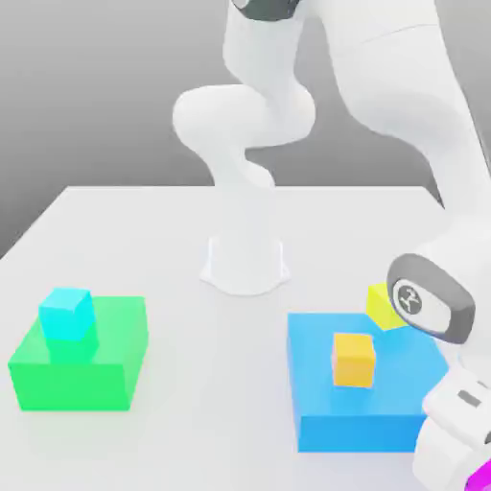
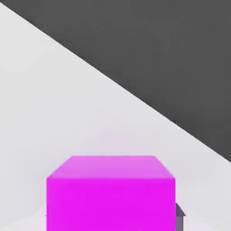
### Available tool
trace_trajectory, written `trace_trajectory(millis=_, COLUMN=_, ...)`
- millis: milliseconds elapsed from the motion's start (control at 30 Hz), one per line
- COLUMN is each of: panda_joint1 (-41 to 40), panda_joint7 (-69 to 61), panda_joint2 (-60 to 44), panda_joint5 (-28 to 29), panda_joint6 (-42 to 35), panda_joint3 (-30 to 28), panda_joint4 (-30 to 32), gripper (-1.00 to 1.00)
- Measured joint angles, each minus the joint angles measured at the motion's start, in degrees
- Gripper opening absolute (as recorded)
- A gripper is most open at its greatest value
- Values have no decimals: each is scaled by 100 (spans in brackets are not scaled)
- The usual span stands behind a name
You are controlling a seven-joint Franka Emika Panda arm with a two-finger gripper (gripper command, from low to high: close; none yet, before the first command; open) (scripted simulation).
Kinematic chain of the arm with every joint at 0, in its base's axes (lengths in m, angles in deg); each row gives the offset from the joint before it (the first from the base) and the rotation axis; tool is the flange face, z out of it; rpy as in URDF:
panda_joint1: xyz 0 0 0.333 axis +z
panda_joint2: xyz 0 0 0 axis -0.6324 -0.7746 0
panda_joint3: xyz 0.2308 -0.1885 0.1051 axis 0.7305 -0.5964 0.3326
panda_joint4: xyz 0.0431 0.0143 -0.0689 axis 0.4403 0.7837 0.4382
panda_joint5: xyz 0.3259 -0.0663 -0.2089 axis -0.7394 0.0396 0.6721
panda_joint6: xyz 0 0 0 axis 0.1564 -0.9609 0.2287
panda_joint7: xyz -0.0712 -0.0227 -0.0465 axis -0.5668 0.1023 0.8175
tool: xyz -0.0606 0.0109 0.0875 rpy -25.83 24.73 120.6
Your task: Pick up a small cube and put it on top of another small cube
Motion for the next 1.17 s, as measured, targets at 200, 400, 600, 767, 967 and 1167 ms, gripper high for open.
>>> trace_trajectory(millis=200, panda_joint1=-428, panda_joint7=-257, panda_joint2=1096, panda_joint5=-269, panda_joint6=-703, panda_joint3=4, panda_joint4=375, gripper=-100)
trace_trajectory(millis=400, panda_joint1=-1218, panda_joint7=-447, panda_joint2=2179, panda_joint5=-260, panda_joint6=-1058, panda_joint3=-754, panda_joint4=1054, gripper=-100)
trace_trajectory(millis=600, panda_joint1=-2757, panda_joint7=-717, panda_joint2=3514, panda_joint5=-253, panda_joint6=-1508, panda_joint3=-1622, panda_joint4=1875, gripper=-100)
trace_trajectory(millis=767, panda_joint1=-3480, panda_joint7=-1028, panda_joint2=4598, panda_joint5=-353, panda_joint6=-1875, panda_joint3=-2300, panda_joint4=2561, gripper=-100)
trace_trajectory(millis=967, panda_joint1=-4015, panda_joint7=-1332, panda_joint2=4887, panda_joint5=-531, panda_joint6=-1552, panda_joint3=-2936, panda_joint4=3184, gripper=-100)
trace_trajectory(millis=1167, panda_joint1=-3989, panda_joint7=-1418, panda_joint2=4432, panda_joint5=-619, panda_joint6=-935, panda_joint3=-3023, panda_joint4=3354, gripper=100)
